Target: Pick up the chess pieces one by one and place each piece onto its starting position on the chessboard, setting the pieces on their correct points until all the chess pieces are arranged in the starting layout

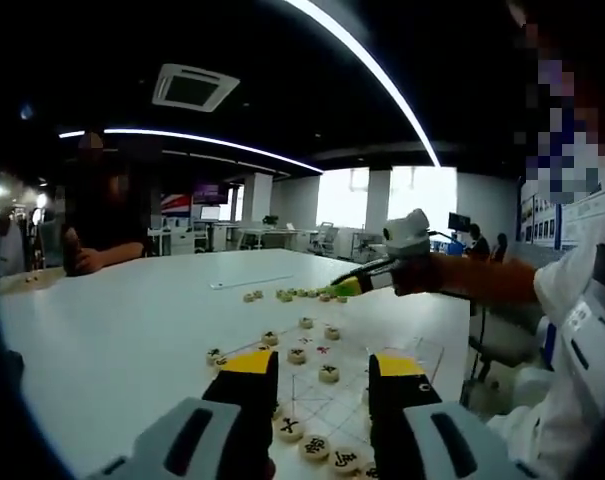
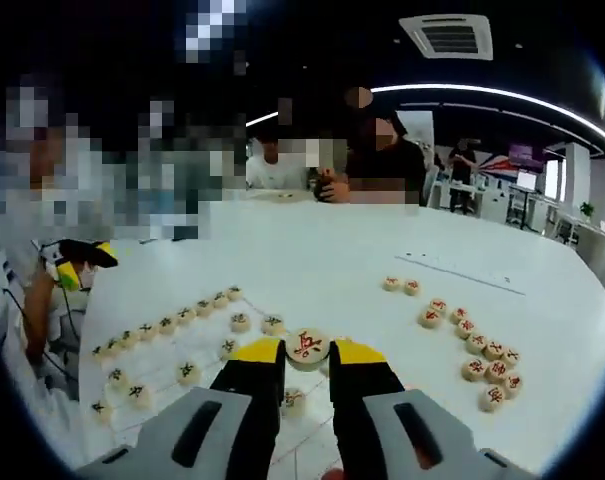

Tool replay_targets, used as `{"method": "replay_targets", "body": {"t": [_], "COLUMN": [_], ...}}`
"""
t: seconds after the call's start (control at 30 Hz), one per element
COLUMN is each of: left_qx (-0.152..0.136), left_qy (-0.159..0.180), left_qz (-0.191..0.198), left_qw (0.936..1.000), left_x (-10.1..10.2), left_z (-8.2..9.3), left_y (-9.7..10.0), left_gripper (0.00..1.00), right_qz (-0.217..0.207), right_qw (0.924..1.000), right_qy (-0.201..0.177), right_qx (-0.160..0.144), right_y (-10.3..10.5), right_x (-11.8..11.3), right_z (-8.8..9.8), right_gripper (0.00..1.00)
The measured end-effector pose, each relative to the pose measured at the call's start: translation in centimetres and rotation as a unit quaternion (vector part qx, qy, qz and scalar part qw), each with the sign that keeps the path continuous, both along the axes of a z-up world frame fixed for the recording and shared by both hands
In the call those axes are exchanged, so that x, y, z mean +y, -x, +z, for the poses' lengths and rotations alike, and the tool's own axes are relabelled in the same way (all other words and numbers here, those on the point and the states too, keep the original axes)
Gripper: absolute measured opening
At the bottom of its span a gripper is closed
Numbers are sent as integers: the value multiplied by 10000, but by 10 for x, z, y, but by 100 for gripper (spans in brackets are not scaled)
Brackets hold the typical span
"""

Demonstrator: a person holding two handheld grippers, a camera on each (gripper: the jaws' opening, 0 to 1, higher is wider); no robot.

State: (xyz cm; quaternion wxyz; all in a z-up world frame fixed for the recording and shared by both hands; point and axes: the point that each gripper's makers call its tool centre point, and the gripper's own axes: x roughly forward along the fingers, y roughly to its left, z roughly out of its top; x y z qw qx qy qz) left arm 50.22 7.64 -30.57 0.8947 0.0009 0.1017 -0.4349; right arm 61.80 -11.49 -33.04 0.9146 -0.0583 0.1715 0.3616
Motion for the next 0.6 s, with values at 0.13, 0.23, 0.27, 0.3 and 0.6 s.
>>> {"method": "replay_targets", "body": {"t": [0.13,0.23,0.27,0.3,0.6], "left_qx": [1,15,21,26,33], "left_qy": [14,-2,-2,-5,-10], "left_qz": [33,28,20,15,5], "left_qw": [10000,10000,10000,10000,10000], "left_x": [2,2,2,1,1], "left_z": [0,-2,-2,-2,-3], "left_y": [-1,-2,-1,-2,-2], "left_gripper": [38,38,38,38,38], "right_qz": [74,128,151,184,375], "right_qw": [10000,9999,9999,9998,9991], "right_qy": [-28,49,49,41,193], "right_qx": [44,-3,-10,-8,-35], "right_y": [25,40,44,48,55], "right_x": [4,6,7,8,19], "right_z": [-10,-15,-16,-17,-33], "right_gripper": [19,19,19,19,19]}}
